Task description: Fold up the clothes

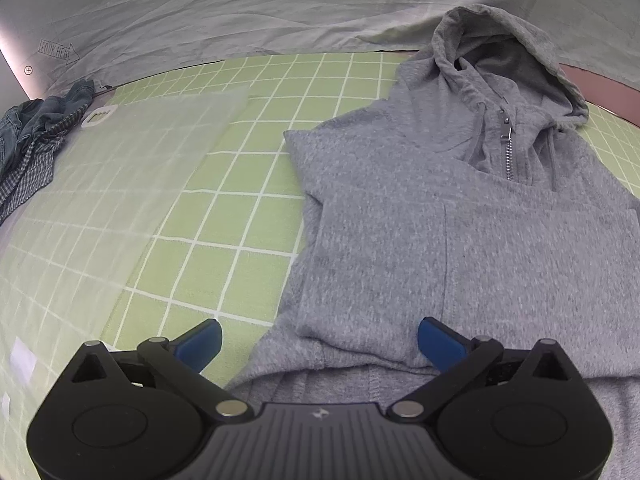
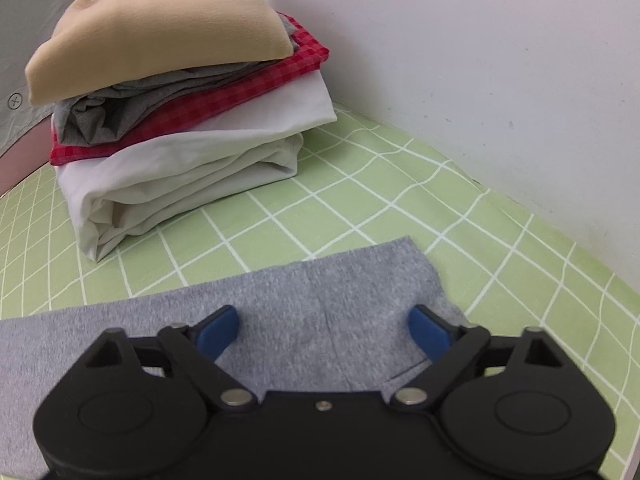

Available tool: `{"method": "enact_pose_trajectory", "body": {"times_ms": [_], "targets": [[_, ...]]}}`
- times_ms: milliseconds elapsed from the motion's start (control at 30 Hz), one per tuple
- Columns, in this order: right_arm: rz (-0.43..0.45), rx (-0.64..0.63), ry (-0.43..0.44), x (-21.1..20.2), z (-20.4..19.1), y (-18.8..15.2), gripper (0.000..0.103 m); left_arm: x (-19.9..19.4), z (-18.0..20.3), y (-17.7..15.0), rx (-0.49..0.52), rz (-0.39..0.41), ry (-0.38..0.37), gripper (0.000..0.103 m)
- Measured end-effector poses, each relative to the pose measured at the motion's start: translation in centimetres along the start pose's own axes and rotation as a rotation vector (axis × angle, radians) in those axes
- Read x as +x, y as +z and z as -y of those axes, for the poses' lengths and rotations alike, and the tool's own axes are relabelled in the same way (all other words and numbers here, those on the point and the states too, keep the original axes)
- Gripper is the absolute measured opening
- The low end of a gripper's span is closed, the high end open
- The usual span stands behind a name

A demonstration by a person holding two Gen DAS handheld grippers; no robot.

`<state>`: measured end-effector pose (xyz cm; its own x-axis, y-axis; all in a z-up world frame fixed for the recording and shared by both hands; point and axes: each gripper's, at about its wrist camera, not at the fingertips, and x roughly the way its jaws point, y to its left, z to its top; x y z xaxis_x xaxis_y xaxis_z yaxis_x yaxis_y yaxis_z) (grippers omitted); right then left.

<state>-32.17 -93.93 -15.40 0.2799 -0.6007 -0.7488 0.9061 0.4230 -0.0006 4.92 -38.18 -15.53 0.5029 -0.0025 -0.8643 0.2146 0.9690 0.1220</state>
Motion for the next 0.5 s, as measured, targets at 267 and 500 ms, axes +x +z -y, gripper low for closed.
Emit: {"method": "enact_pose_trajectory", "body": {"times_ms": [267,500], "targets": [[0.034,0.079,0.143,-4.7,-2.0,0.6,0.009,-0.3,-0.5,0.2,-0.004,-0.009,-0.027,0.103],[0.072,0.169,0.354,-9.4,-6.9,0.5,0.009,-1.3,-0.8,0.1,-0.009,0.012,-0.064,0.103]]}}
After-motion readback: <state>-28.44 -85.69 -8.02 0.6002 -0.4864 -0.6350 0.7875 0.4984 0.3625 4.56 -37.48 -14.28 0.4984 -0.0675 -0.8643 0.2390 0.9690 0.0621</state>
